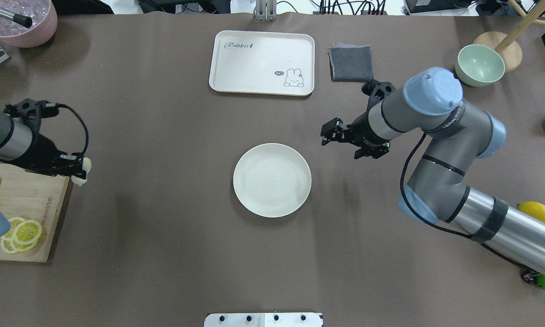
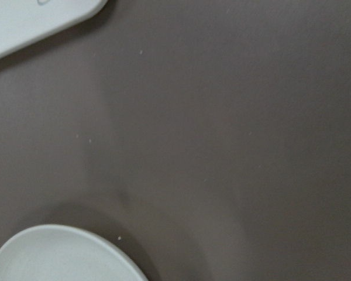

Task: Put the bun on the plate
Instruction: 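Grasp the pale bun with the left gripper while the right arm withdraws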

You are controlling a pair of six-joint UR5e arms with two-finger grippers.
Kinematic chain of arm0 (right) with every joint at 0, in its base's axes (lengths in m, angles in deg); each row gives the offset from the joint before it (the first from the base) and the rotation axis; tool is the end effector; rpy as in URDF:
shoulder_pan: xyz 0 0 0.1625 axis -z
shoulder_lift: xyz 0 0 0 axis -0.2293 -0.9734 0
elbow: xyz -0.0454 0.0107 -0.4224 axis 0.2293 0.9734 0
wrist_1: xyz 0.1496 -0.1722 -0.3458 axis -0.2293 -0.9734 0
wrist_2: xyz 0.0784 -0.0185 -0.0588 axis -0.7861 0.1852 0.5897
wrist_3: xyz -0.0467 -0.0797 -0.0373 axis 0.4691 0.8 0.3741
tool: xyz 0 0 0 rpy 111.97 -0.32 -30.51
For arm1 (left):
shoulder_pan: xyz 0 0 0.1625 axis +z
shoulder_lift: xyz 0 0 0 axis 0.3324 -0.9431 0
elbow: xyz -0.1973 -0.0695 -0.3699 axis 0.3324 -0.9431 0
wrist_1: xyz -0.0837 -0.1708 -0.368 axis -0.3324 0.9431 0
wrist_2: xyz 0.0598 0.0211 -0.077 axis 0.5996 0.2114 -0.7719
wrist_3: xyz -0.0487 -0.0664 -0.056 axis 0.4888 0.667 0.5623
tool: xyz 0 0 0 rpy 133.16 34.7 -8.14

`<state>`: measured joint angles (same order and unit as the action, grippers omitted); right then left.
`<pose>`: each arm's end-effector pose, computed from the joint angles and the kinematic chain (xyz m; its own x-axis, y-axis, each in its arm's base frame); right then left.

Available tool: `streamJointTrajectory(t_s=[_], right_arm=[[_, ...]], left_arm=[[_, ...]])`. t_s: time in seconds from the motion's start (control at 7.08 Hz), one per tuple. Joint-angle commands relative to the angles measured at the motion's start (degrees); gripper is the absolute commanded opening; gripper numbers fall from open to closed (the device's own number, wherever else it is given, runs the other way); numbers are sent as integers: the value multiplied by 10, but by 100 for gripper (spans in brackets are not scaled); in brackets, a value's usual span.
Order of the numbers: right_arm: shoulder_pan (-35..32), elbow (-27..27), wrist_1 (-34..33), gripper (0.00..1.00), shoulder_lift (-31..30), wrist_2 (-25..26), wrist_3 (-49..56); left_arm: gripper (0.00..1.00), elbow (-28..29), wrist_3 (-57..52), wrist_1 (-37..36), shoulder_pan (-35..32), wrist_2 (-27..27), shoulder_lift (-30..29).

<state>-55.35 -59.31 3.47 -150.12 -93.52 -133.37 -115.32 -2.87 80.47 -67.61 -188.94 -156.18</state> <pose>-0.4234 -0.4928 0.3356 0.4366 0.2577 0.8620 -0.2038 0.9615 -0.1842 0.3009 -0.4470 0.4315 0.5882 -0.0871 -0.8040 0.0552 0.9962 -0.0676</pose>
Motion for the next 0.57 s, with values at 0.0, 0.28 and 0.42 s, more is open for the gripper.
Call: streamJointTrajectory(t_s=[0.0, 0.28, 0.42], right_arm=[[-89, -39, -39, 100, -71, -52, 160], [-173, -47, -71, 100, -137, -87, 317], [-210, -44, -72, 100, -175, -100, 407]], left_arm=[[0, -2, 116, -76, 29, -2, -133], [0, 15, 208, -112, 97, 54, -226], [0, 48, 245, -117, 147, 114, -272]])
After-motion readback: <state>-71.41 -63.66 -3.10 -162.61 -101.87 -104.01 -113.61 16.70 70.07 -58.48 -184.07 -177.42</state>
